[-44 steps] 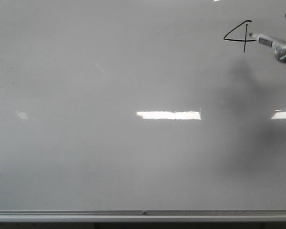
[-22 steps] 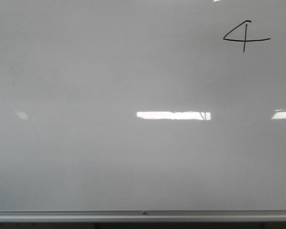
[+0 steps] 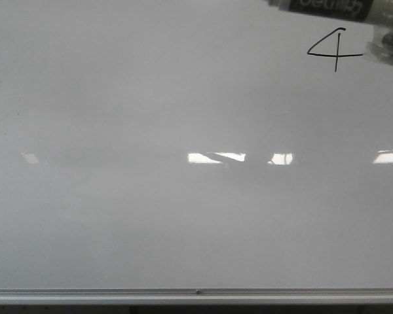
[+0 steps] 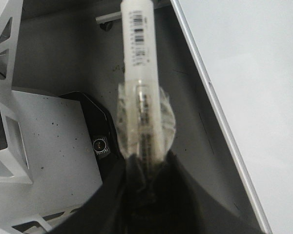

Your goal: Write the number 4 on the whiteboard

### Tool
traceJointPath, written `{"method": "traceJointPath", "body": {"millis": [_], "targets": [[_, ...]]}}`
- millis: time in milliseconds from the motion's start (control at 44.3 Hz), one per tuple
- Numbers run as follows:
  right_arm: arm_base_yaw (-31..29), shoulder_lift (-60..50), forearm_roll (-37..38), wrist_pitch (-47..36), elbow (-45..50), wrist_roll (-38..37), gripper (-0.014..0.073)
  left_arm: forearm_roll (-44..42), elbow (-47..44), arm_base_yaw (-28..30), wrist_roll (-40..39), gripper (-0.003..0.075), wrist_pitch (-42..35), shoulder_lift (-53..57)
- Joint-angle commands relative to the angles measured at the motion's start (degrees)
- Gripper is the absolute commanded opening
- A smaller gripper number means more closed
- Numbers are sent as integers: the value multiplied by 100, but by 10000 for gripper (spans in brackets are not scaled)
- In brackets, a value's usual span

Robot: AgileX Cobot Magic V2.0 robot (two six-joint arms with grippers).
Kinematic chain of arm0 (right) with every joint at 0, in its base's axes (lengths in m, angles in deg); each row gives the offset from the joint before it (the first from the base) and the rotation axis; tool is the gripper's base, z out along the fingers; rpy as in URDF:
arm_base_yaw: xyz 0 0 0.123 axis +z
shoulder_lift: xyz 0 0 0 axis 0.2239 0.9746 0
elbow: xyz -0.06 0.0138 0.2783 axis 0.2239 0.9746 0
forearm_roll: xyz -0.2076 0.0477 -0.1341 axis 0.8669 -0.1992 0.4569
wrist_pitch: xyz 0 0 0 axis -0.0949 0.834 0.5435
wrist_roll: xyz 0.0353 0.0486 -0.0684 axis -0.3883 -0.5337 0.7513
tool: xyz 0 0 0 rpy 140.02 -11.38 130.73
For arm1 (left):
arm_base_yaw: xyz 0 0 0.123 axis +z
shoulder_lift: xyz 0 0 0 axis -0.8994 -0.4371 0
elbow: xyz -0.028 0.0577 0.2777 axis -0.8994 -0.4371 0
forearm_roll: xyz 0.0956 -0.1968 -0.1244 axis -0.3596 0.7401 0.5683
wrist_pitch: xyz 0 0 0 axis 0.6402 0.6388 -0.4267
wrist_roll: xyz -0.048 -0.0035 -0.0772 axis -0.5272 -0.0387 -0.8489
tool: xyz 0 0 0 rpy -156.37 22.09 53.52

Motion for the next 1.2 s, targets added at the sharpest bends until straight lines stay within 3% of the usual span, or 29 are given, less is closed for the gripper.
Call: {"method": "traceJointPath", "body": {"millis": [0, 316, 564, 971, 1106, 1174], "targets": [[11, -29, -232, -115, -119, 63, -58, 16, 408, -460, 26, 571, -293, -203], [11, -29, -232, -115, -119, 63, -58, -213, 1392, -1314, 26, 566, -369, -1378], [11, -29, -232, -115, -119, 63, -58, -213, 1653, -1510, 26, 556, -383, -1809], [11, -29, -232, -120, -119, 63, -58, -82, 1653, -1546, 26, 128, -478, -1820], [11, -29, -232, -120, -119, 63, -47, -82, 1653, -1546, 26, 48, -488, -1820], [11, -29, -232, -120, -119, 63, 6, -82, 1653, -1546, 26, 20, -477, -1820]]}}
